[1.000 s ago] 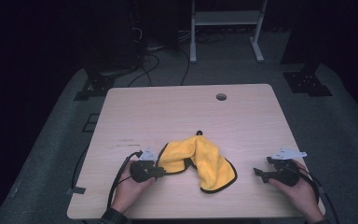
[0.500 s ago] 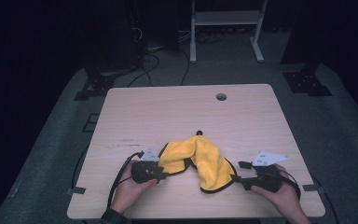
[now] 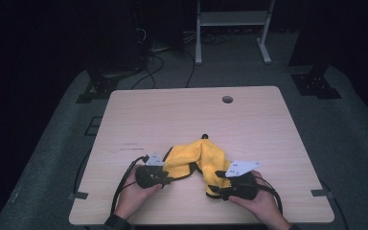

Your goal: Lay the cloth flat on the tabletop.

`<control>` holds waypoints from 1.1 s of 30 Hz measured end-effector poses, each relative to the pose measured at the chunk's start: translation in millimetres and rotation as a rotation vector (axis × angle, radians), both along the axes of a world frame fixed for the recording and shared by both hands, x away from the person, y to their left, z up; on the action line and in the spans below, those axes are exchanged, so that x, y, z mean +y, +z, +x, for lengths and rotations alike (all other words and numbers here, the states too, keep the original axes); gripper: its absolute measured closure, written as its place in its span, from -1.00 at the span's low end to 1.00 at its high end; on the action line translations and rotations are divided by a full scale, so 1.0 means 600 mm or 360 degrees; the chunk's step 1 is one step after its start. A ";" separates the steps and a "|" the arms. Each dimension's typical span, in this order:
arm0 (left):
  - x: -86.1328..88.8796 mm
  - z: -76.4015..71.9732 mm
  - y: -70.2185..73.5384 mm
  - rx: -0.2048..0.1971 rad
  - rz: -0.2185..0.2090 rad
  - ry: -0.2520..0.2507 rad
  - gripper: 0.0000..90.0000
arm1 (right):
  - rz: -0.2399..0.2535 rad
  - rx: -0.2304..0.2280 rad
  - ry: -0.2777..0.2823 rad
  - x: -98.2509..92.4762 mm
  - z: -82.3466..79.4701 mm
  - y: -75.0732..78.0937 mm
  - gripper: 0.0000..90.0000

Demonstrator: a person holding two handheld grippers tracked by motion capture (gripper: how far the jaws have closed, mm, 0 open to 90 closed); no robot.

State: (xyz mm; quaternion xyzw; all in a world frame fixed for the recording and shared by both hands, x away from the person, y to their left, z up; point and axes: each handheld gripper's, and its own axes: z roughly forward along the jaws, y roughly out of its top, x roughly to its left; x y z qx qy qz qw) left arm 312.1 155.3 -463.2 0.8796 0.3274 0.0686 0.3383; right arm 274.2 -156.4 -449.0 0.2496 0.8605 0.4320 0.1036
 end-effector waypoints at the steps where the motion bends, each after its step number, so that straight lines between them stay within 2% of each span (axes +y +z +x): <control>1: 0.000 0.000 0.000 0.0000 -0.0001 -0.0002 0.48 | -0.0020 -0.0001 0.0000 0.005 0.003 -0.003 0.06; 4: 0.000 0.000 0.000 0.0002 0.0000 -0.0004 0.48 | -0.0094 0.0002 -0.0010 0.015 0.010 -0.010 0.30; 7: 0.000 0.001 0.000 0.0004 -0.0003 -0.0004 0.48 | -0.0160 0.0031 -0.0038 0.019 0.018 -0.015 0.63; 10: 0.001 0.002 0.000 0.0009 -0.0010 -0.0012 0.48 | -0.0165 0.0061 -0.0047 0.016 0.022 -0.014 0.86; 14: 0.003 0.003 0.000 0.0015 -0.0011 -0.0025 0.48 | -0.0121 0.0080 -0.0069 0.007 0.022 -0.005 0.90; 18: 0.002 0.003 0.000 0.0009 -0.0006 -0.0029 0.48 | -0.0037 0.0027 -0.0112 -0.013 0.025 0.018 0.90; 21: 0.002 0.003 0.000 0.0009 -0.0005 -0.0032 0.48 | 0.0048 0.0022 -0.0197 -0.038 0.034 0.031 0.90; 24: 0.002 0.003 0.000 0.0010 -0.0005 -0.0034 0.48 | 0.0088 0.0015 -0.0270 -0.063 0.046 0.037 0.90; 27: 0.002 0.004 0.000 0.0011 -0.0004 -0.0036 0.48 | 0.0108 0.0008 -0.0357 -0.091 0.063 0.039 0.90; 33: 0.003 0.004 0.000 0.0013 -0.0006 -0.0038 0.49 | 0.0136 0.0061 -0.0528 -0.143 0.101 0.026 0.90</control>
